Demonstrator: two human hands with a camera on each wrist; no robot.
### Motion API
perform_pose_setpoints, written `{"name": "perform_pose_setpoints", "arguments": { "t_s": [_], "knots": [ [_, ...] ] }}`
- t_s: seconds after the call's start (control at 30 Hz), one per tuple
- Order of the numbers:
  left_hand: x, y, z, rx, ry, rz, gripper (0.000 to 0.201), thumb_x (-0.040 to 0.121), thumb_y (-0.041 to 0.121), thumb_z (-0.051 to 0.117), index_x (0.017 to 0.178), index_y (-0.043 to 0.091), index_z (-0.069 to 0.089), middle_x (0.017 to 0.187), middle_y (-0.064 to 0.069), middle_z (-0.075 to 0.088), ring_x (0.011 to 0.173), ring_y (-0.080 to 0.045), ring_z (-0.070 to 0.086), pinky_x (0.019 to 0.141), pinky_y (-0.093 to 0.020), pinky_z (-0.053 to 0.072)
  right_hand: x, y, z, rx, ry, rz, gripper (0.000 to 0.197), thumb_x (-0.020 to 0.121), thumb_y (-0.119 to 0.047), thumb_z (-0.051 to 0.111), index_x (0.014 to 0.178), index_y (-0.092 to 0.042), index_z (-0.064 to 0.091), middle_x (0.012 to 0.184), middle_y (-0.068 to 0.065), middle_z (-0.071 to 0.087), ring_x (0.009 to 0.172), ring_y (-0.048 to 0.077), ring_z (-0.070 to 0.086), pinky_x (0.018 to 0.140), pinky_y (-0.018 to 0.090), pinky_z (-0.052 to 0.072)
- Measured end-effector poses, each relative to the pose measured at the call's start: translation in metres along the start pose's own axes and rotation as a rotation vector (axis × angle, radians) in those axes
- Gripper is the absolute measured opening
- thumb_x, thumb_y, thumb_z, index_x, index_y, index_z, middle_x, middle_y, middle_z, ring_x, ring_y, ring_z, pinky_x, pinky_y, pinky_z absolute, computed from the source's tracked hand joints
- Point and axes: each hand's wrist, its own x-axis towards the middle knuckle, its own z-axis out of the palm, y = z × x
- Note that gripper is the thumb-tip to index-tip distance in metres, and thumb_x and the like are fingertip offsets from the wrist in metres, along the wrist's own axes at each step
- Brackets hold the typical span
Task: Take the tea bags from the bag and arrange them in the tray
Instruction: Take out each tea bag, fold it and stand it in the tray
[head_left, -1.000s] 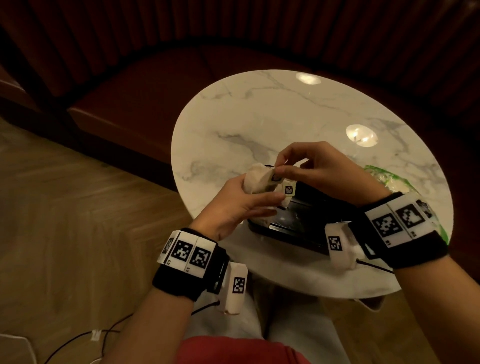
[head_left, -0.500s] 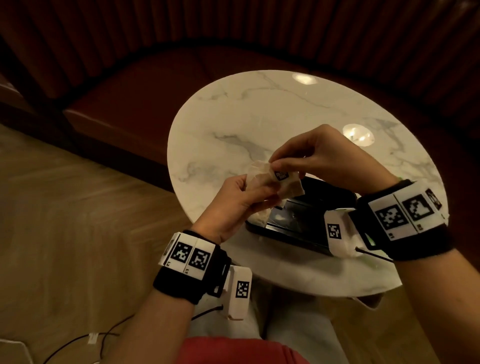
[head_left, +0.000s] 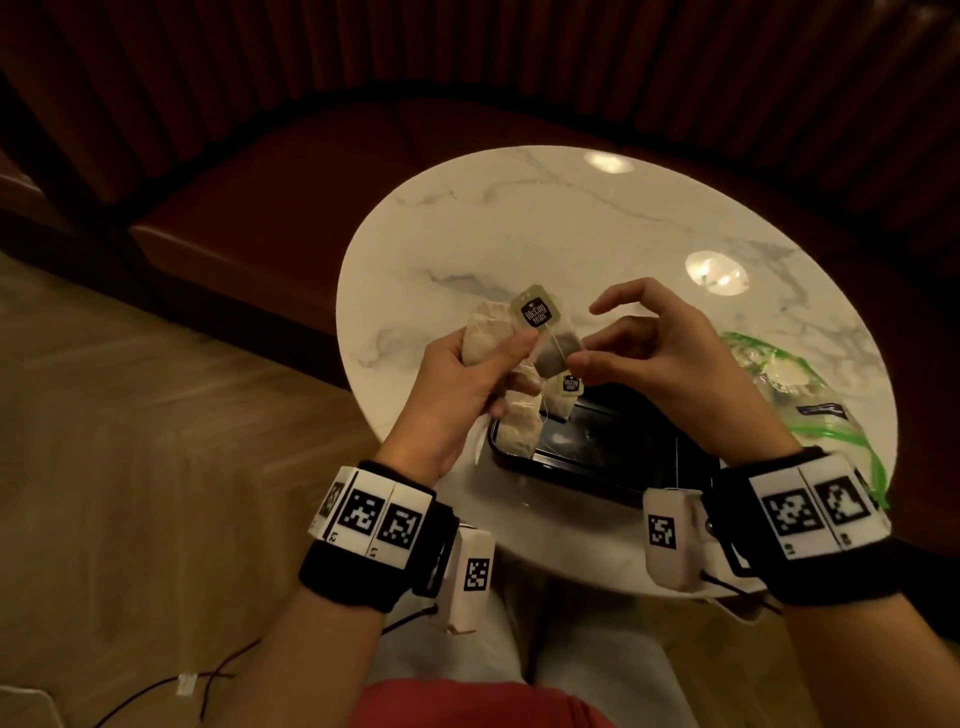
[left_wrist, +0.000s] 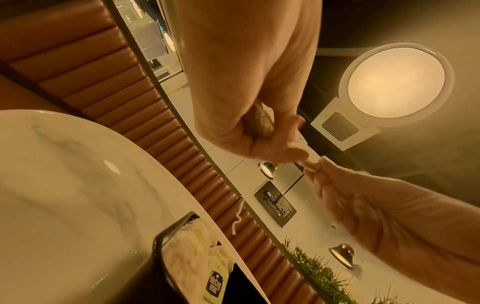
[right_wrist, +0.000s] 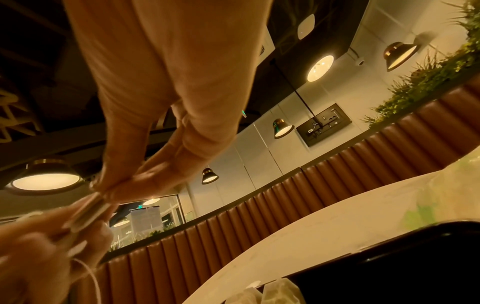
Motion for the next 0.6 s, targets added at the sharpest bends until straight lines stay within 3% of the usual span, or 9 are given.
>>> {"name": "perform_pose_setpoints", "arguments": {
  "t_s": [0.07,0.17,0.37,0.47,0.53,0.6],
  "knots": [
    [0.0001,0.0009,0.0007,0.022,0.026,0.026,0.006,0.089,0.012,0.066,0.089,0.006,0.063,0.071,-0.008,0.059,0.046,-0.008,0.052,0.037,-0.013,0.035,0.0000,0.0005,-0.0007,-0.016,0.028,-0.031,0.050,0.073,-0.014,0.076,0.115,-0.005,0.051,0.085,0.012,0.074,0.077,0.023,0.072,0.073,0.026,0.058],
    [-0.0009,0.0031,0.0023,0.019,0.044,0.045,0.009,0.089,0.010,0.067,0.094,0.002,0.064,0.072,-0.011,0.055,0.042,-0.007,0.044,0.039,-0.013,0.038,-0.0014,0.0011,-0.0007,-0.060,0.014,-0.055,0.049,0.072,-0.019,0.077,0.115,-0.011,0.053,0.084,0.010,0.074,0.079,0.021,0.072,0.076,0.025,0.057],
    [-0.0027,0.0037,0.0038,0.042,0.025,0.057,0.009,0.089,0.013,0.067,0.094,0.006,0.066,0.069,-0.006,0.058,0.044,-0.007,0.045,0.041,-0.013,0.039,-0.0012,0.0042,-0.0050,-0.160,-0.012,-0.055,0.040,0.075,-0.014,0.079,0.110,-0.020,0.059,0.088,0.002,0.074,0.082,0.012,0.071,0.072,0.018,0.053],
    [-0.0028,0.0045,0.0035,0.127,0.013,0.085,0.001,0.088,0.012,0.068,0.088,0.012,0.068,0.062,0.000,0.061,0.042,-0.006,0.046,0.041,-0.015,0.040,-0.0003,0.0016,-0.0046,-0.233,-0.068,-0.055,0.046,0.073,-0.028,0.079,0.115,-0.027,0.060,0.101,-0.004,0.070,0.085,0.007,0.067,0.075,0.020,0.055],
    [-0.0027,0.0029,0.0033,0.226,-0.007,0.121,0.006,0.087,0.012,0.070,0.083,0.016,0.069,0.057,0.005,0.062,0.040,-0.007,0.048,0.042,-0.017,0.042,0.0000,-0.0024,-0.0039,-0.272,-0.038,-0.079,0.046,0.074,-0.041,0.073,0.117,-0.029,0.062,0.109,-0.009,0.066,0.086,0.005,0.064,0.075,0.020,0.055],
    [-0.0025,0.0019,0.0037,0.276,-0.036,0.141,0.010,0.086,0.010,0.071,0.080,0.017,0.069,0.056,0.006,0.062,0.039,-0.009,0.048,0.042,-0.018,0.043,0.0020,-0.0045,-0.0032,-0.315,-0.009,-0.108,0.029,0.081,-0.037,0.070,0.108,-0.028,0.069,0.104,-0.010,0.068,0.085,0.008,0.063,0.075,0.026,0.055]
  ]
}}
